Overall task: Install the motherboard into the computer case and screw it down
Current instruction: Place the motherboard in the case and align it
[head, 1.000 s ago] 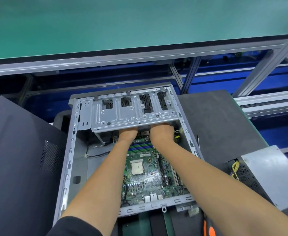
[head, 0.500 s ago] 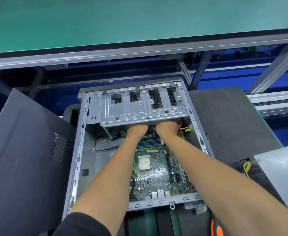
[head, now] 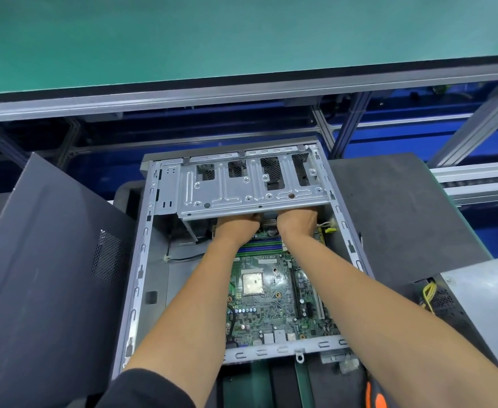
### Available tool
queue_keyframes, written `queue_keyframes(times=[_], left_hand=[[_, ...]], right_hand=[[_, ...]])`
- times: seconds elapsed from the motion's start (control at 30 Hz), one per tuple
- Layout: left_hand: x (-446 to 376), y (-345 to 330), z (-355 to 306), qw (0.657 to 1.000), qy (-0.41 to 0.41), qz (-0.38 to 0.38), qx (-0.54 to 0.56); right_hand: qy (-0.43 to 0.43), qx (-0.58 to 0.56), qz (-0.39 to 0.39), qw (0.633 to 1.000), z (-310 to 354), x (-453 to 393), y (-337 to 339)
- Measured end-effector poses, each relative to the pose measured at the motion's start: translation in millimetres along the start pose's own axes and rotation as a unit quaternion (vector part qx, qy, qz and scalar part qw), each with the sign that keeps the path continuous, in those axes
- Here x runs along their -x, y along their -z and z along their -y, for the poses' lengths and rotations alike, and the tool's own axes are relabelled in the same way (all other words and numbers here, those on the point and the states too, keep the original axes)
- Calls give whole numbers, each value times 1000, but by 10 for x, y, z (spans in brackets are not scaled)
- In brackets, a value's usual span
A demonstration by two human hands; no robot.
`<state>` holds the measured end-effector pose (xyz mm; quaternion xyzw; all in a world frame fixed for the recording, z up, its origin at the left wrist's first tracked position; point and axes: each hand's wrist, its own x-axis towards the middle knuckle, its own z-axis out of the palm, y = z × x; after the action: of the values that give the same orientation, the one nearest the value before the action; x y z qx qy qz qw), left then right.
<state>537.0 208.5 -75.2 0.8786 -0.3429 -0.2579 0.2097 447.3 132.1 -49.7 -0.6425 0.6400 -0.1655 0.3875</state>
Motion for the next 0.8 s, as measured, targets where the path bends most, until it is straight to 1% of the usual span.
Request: queue_keyframes(times=[0.07,0.2,0.3,0.37,0.47,0.57,0.63,0.67,0.73,0.8], left_hand=[[-5,13,0,1000,-7,2,-26],[-20,36,-37,997,-9,63,-40],[-23,30,-73,995,-8,96,-30],[-14,15,-96,993,-5,115,-38],[2,-32,-134,991,2,127,-51],[-12,-55,-166,994,21,94,-59],[-17,-66,-159,995,30,65,-64],[-11,-71,-155,996,35,59,-62],[-3,-72,-144,996,42,55,-54],[-25,-71,-134,997,46,37,-57]], right_hand=[[9,6,-3,1000,11,16,0],[33,77,13,996,18,34,-2],[32,79,28,996,12,15,-12],[32,38,26,998,18,9,-16],[31,-66,14,997,13,21,-19],[2,-132,42,990,7,19,-55],[-59,-236,66,968,29,21,-77],[-75,-254,60,962,39,20,-82],[-83,-291,52,952,24,13,-78],[-73,-296,70,950,31,30,-85]])
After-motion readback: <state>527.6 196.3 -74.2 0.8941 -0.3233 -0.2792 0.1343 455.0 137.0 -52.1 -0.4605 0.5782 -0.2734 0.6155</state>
